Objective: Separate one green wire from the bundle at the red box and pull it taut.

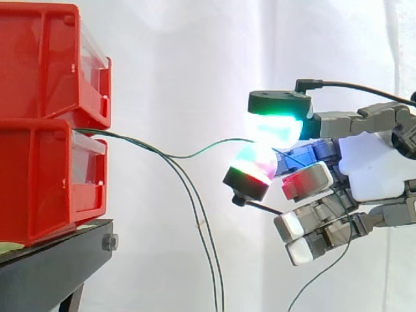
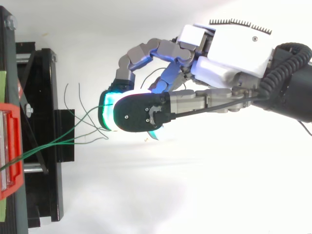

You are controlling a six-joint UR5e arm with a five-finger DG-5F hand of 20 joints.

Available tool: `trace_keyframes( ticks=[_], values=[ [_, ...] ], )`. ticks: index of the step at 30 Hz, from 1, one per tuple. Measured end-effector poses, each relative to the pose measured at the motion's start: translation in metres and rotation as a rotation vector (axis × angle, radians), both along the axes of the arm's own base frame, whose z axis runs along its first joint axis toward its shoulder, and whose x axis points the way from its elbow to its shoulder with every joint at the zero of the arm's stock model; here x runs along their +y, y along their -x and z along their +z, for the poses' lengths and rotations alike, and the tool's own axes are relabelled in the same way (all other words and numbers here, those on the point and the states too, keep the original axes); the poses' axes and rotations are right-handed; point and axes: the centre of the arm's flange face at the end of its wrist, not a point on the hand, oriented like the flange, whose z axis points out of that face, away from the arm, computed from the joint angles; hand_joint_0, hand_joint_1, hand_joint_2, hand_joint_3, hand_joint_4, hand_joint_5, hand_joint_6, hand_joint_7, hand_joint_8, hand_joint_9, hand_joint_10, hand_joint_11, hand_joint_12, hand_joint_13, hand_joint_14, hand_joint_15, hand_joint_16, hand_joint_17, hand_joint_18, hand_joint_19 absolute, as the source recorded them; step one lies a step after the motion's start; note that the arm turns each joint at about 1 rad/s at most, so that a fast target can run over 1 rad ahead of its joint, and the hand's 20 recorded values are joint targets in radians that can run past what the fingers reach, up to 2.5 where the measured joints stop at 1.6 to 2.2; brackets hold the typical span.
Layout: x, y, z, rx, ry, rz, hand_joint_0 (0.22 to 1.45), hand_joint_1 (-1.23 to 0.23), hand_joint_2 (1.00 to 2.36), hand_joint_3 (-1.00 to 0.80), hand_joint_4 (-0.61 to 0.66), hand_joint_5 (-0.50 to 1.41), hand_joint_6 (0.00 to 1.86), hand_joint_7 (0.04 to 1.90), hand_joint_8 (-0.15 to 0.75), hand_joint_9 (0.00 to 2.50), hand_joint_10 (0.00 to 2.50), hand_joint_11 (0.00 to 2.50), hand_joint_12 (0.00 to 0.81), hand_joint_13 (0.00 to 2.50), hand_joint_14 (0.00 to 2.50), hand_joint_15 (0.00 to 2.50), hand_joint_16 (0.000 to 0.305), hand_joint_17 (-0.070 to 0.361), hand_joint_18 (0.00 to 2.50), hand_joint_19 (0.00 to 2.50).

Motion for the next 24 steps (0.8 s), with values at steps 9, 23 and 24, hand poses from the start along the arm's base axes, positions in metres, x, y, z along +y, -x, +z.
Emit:
trace_keyframes(
  ticks=[9,23,24],
  values=[
    [-0.001,0.001,-0.001,0.009,0.001,-0.003,0.61,-0.74,1.02,-0.09,-0.04,-0.13,0.92,0.97,0.273,1.26,0.02,1.16,0.36,0.97,0.03,0.75,0.056,0.126,0.73,0.67],
    [-0.002,0.009,-0.018,0.03,-0.006,-0.002,0.61,-0.73,1.02,-0.11,-0.03,-0.13,0.93,0.94,0.255,1.44,0.02,1.66,0.361,1.11,0.03,0.99,0.051,0.115,0.78,0.68],
    [-0.002,0.01,-0.021,0.029,-0.009,-0.002,0.61,-0.73,1.02,-0.12,-0.03,-0.13,0.93,0.93,0.241,1.43,0.08,1.64,0.358,1.14,0.03,1.05,0.05,0.112,0.78,0.68]
  ],
)
